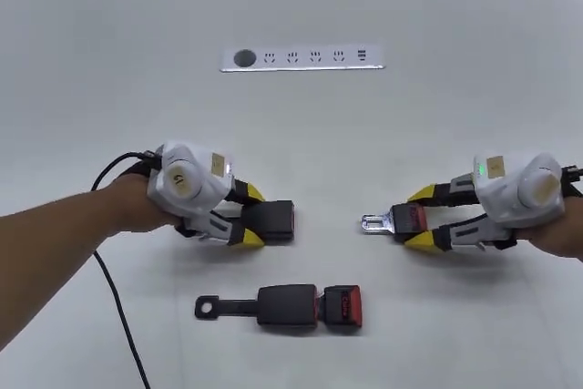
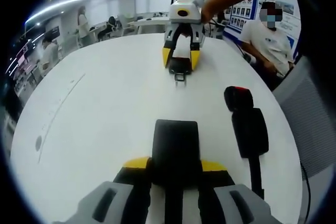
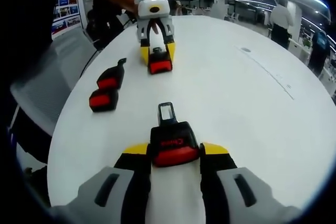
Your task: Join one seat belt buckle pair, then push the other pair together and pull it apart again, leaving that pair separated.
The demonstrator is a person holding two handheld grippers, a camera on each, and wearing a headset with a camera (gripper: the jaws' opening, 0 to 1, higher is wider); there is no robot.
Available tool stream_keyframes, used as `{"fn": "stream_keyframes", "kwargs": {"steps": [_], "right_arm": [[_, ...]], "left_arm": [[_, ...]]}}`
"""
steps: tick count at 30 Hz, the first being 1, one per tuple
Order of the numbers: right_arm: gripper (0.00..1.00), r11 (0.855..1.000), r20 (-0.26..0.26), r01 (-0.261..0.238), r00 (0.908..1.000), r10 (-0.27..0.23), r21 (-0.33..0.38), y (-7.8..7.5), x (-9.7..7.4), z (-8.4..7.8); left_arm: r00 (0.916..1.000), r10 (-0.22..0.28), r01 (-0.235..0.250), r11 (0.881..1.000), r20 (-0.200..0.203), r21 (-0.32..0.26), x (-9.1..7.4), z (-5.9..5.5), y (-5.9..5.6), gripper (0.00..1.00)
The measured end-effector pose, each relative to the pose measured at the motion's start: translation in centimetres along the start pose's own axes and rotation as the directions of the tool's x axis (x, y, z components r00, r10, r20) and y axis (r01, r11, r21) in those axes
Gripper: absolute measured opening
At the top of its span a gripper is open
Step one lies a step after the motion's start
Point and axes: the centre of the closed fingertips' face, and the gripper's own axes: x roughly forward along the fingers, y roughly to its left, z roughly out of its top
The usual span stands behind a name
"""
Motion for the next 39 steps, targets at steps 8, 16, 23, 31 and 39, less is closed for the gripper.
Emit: {"fn": "stream_keyframes", "kwargs": {"steps": [8, 16, 23, 31, 39], "right_arm": [[0.66, 0.98, 0.046, 0.16, 0.985, -0.166, 0.118, -2.1, -0.6, 1.1], [0.78, 0.918, 0.1, 0.318, 0.9319, -0.349, 0.239, -3.4, -1.8, 2.6], [0.82, 0.876, 0.116, 0.377, 0.8973, -0.426, 0.302, -2.7, -2.9, 4.5], [0.86, 0.83, 0.142, 0.444, 0.8472, -0.512, 0.338, -2.0, -4.0, 6.2], [0.87, 0.782, 0.159, 0.499, 0.7963, -0.584, 0.373, 0.0, -5.0, 8.3]], "left_arm": [[0.9947, 0.09, -0.08, 0.981, 0.05, -0.179, -1.4, 1.0, 1.0, 0.71], [0.9564, 0.258, -0.192, 0.909, 0.136, -0.37, -3.7, 1.5, 2.6, 0.83], [0.9197, 0.364, -0.26, 0.843, 0.146, -0.47, -5.6, 1.0, 2.5, 0.88], [0.8601, 0.481, -0.316, 0.764, 0.169, -0.563, -8.8, 0.8, 1.3, 0.92], [0.7955, 0.581, -0.357, 0.68, 0.174, -0.64, -11.5, -0.4, -1.1, 0.99]]}}
